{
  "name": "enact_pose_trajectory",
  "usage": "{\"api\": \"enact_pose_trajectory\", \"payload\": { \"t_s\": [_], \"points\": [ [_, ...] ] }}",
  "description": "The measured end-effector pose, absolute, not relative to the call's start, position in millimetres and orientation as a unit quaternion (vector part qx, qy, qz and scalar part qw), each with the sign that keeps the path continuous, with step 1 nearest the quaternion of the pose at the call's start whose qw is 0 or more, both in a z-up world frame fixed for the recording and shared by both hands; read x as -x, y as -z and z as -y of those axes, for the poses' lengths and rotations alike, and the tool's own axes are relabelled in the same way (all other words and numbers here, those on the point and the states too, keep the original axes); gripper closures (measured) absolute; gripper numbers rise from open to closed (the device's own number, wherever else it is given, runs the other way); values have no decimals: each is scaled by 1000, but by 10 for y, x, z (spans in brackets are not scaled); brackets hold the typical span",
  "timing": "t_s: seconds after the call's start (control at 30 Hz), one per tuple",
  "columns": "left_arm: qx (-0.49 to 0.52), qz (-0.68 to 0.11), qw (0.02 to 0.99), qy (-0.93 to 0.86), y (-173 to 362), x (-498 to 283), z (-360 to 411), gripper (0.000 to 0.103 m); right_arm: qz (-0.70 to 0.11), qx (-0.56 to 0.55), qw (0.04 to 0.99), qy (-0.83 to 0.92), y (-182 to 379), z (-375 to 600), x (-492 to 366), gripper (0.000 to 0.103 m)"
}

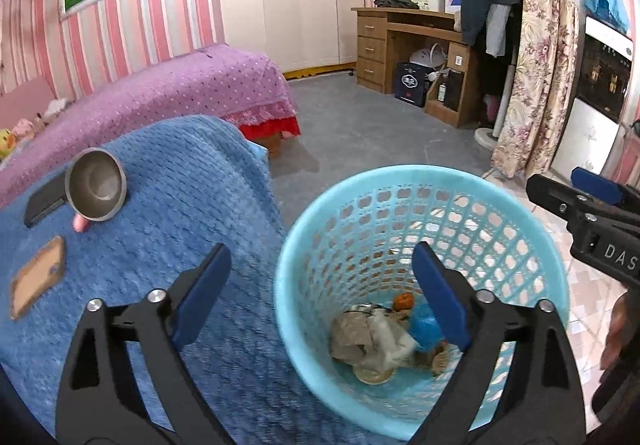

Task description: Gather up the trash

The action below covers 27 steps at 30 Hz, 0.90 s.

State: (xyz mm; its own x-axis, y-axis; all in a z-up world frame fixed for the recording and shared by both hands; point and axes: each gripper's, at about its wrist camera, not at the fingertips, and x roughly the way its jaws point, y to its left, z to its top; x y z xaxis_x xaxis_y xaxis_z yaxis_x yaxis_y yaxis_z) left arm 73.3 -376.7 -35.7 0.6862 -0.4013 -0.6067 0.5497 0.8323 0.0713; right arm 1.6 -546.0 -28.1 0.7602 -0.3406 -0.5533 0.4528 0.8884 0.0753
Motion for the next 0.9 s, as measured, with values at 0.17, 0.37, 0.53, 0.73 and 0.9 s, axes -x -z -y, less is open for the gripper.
{"api": "enact_pose_trajectory", "payload": {
  "t_s": [0.17,0.37,0.53,0.73,0.9],
  "points": [
    [-134,-282,919,240,279,-719,3572,7,-278,-86,933,210,262,5348,-75,15],
    [-125,-285,927,211,196,-708,3135,6,-284,-75,936,193,242,5123,-146,6],
    [-118,-278,935,185,104,-630,2701,6,-280,-79,942,165,173,4824,-182,5],
    [-103,-258,949,148,-15,-420,2064,6,-258,-57,955,133,49,4328,-168,5],
    [-104,-244,957,122,-9,-198,1585,6,-240,-53,962,117,-12,3942,-71,5]
  ]
}}
